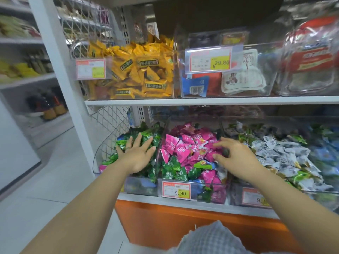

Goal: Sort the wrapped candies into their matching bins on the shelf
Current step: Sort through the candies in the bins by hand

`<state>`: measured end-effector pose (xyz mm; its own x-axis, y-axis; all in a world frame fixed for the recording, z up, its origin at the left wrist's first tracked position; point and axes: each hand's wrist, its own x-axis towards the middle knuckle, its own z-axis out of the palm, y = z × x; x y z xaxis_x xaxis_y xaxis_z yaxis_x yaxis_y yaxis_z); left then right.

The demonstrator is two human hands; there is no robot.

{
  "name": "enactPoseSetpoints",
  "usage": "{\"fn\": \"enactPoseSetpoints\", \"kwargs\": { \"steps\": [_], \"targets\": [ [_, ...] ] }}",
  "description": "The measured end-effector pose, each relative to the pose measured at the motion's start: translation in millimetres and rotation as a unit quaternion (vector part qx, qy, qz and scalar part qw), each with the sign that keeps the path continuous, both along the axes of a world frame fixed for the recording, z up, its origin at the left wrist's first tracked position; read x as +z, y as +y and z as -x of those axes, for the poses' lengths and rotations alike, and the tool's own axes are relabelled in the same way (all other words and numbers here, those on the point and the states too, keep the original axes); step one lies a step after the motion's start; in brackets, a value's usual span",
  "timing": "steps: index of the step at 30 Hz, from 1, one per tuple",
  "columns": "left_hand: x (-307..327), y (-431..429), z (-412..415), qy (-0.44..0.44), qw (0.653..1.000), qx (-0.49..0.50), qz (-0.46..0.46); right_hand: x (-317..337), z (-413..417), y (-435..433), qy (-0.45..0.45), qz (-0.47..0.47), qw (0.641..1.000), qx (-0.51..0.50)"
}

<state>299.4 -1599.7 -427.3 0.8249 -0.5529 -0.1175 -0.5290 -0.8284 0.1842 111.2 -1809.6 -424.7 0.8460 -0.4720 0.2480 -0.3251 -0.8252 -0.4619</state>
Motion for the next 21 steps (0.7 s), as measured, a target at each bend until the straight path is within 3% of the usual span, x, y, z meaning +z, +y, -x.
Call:
{"fn": "enactPoseSetpoints", "kwargs": {
  "steps": [5,8,12,21],
  "targets": [
    [25,-31,41,-0.116,0.977,-0.053,0.171,19,37,-17,-0.039,-0.017,0.999,0.011],
    [39,-65,78,-0.11,0.957,-0.153,0.22,25,66,-34,-0.068,-0.04,0.997,-0.023],
    [40,-123,123,-0.085,0.934,-0.25,0.239,25,116,-67,-0.132,-0.031,0.987,-0.085],
    [45,-241,229,-0.037,0.872,-0.423,0.244,7,232,-163,-0.163,-0.03,0.965,-0.203]
  ]
}}
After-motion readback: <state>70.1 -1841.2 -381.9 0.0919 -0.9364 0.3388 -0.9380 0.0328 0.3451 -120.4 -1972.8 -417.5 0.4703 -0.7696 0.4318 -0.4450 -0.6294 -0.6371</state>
